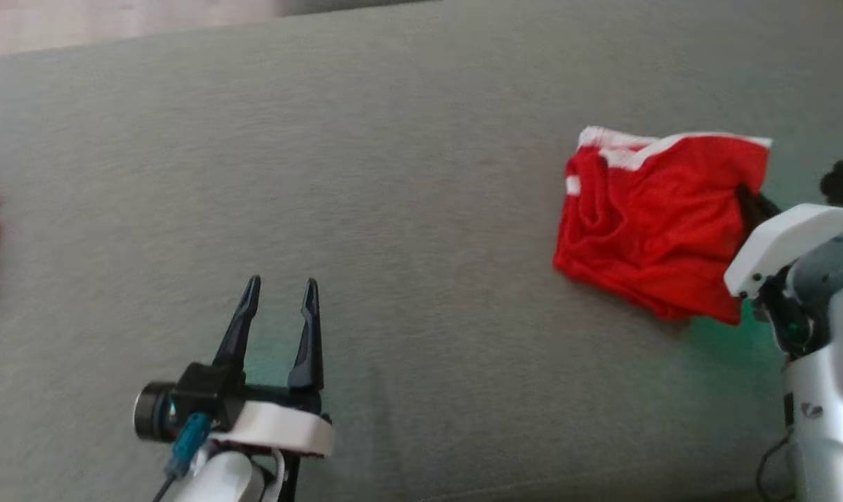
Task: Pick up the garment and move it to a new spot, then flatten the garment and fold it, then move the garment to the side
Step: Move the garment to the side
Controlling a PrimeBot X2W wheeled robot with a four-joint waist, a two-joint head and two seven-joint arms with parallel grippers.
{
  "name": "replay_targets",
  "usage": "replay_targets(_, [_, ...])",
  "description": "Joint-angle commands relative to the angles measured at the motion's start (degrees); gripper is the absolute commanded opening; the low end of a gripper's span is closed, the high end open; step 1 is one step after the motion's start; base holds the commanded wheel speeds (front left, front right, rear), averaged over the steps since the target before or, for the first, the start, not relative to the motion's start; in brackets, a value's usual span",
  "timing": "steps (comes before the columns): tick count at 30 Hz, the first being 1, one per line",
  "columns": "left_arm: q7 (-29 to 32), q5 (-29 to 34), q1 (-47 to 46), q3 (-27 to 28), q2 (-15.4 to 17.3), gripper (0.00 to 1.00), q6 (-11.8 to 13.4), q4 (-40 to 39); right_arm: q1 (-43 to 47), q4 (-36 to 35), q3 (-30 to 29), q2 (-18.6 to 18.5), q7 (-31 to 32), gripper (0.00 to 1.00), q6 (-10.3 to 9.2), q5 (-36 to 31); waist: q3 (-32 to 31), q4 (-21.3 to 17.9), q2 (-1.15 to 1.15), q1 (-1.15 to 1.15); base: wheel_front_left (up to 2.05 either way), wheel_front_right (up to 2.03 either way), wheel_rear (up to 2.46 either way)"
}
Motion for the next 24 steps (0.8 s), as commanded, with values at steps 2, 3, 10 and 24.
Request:
replay_targets(2, [0.6, 0.8, -2.8, 1.1, 1.5, 1.00, 0.1, -2.1, -2.2, -2.7, 0.1, 0.3, -1.2, 0.00, 0.37, 0.6, 3.9, -8.5, 0.00, -0.01, 0.00, 0.00, 0.00])
replay_targets(3, [0.9, 1.0, -3.1, 0.8, 1.6, 1.00, 0.0, -2.3, -2.2, -2.8, -0.2, 0.5, -1.5, 0.00, 0.37, 0.8, 4.2, -9.5, 0.00, -0.01, 0.00, 0.00, 0.00])
replay_targets(10, [2.9, 2.2, -4.7, -0.1, 2.6, 1.00, 0.1, -3.5, -3.7, -2.2, -0.5, 1.9, -3.6, 0.00, 0.37, 1.3, 5.6, -13.0, 0.00, -0.01, 0.00, 0.00, 0.00])
replay_targets(24, [4.8, 3.4, -6.4, -0.1, 4.4, 1.00, 1.4, -6.8, -18.3, 4.2, -0.3, -6.2, -1.3, 0.00, 0.37, -1.7, 9.9, -6.3, 0.00, -0.01, 0.00, 0.00, 0.00])
